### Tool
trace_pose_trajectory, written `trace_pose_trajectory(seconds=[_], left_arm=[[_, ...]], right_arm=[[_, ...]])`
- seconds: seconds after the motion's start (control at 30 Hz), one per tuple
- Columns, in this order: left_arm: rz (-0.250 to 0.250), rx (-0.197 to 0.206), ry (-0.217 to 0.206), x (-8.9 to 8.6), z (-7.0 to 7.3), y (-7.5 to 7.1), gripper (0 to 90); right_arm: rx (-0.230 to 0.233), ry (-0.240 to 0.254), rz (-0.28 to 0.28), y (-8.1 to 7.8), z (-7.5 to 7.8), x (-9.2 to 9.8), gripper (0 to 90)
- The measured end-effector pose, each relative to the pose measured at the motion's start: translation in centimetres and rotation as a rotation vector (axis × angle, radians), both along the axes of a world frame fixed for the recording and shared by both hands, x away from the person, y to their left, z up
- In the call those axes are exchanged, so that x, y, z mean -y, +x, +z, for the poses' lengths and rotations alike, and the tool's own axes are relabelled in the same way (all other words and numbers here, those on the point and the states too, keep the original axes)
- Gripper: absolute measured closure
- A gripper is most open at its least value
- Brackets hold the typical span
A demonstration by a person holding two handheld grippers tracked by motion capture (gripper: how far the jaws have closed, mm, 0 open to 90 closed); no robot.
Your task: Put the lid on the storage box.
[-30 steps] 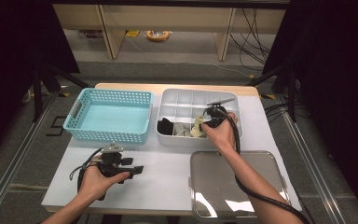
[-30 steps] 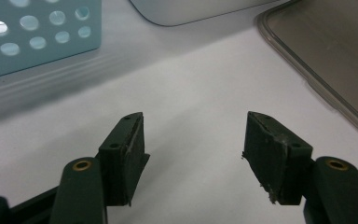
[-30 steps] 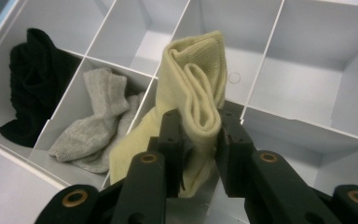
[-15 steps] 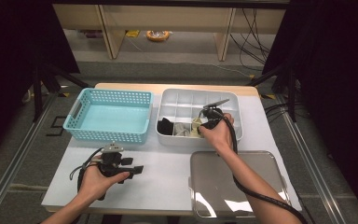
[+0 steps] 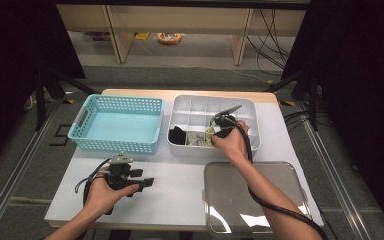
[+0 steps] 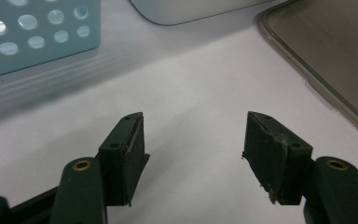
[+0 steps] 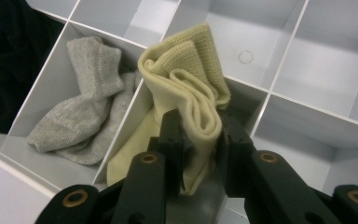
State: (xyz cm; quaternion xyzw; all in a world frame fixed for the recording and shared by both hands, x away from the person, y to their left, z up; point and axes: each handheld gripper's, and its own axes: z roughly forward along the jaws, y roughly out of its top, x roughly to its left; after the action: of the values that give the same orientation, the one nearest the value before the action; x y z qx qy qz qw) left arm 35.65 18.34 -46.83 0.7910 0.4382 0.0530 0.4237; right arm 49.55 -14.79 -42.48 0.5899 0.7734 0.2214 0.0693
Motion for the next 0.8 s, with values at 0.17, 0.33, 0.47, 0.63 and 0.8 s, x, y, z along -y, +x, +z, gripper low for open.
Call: trace_pose_trajectory(seconds=[0.17, 0.33, 0.47, 0.63, 0.8], left_arm=[[-0.003, 0.000, 0.001, 0.0, 0.0, 0.0, 37.6], [-0.005, 0.000, 0.001, 0.0, 0.0, 0.0, 37.6], [-0.009, -0.001, -0.005, 0.1, 0.0, 0.0, 37.6], [-0.009, -0.001, -0.004, 0.0, 0.0, 0.0, 37.6], [-0.010, 0.000, -0.006, 0.0, 0.0, -0.1, 37.6]], right_arm=[[0.007, 0.004, 0.005, -0.1, 0.1, 0.1, 70.6], [0.021, 0.076, -0.014, -0.4, 0.8, 0.4, 58.2], [0.062, 0.079, -0.019, -0.4, 1.6, 0.6, 54.5], [0.077, 0.069, -0.007, -0.1, 1.8, 0.5, 59.3], [0.075, 0.065, -0.004, 0.1, 1.5, 0.2, 75.1]])
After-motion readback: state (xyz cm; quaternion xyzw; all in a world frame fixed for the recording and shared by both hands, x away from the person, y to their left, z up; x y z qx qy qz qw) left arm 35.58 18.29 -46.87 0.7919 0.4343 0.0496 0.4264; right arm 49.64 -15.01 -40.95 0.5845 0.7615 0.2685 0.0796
